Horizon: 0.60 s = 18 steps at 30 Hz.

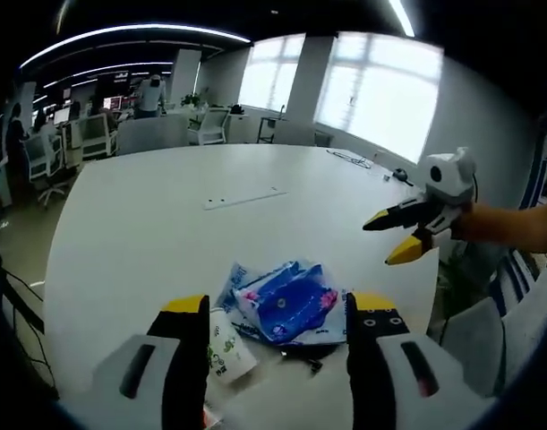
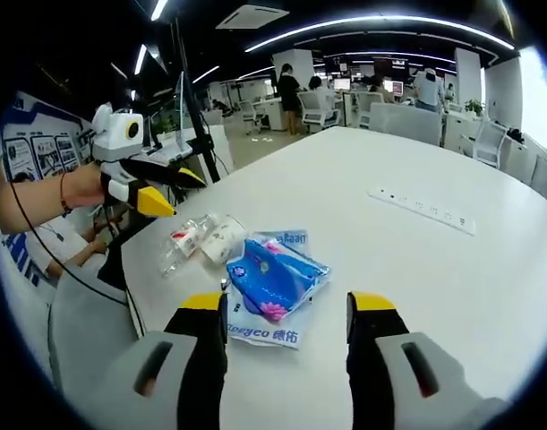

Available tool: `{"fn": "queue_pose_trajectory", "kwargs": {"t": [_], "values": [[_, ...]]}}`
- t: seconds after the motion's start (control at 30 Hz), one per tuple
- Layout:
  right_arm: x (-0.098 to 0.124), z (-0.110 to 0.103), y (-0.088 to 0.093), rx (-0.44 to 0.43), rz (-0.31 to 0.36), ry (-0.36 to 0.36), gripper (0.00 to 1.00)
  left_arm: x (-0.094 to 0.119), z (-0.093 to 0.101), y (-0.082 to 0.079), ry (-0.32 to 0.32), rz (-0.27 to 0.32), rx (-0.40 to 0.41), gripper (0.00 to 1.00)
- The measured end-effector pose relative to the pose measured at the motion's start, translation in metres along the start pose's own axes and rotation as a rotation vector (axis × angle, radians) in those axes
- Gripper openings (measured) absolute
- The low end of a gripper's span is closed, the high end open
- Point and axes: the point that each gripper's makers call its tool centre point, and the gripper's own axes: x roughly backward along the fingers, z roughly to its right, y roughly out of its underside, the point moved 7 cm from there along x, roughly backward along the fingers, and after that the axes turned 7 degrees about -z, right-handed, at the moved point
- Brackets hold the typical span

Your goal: Arrange the tabletop items into an orderly group along one side of the table until the central work area is clear of visible clutter.

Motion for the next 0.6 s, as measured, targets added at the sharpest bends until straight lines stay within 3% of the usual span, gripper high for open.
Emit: {"fn": "queue_pose_trajectory", "kwargs": {"t": [0.6], "values": [[-0.026, 0.003, 0.003, -0.035, -0.029, 0.02, 0.45, -0.035, 0.002, 0.011, -0.017, -0.066, 0.006, 0.47]]}}
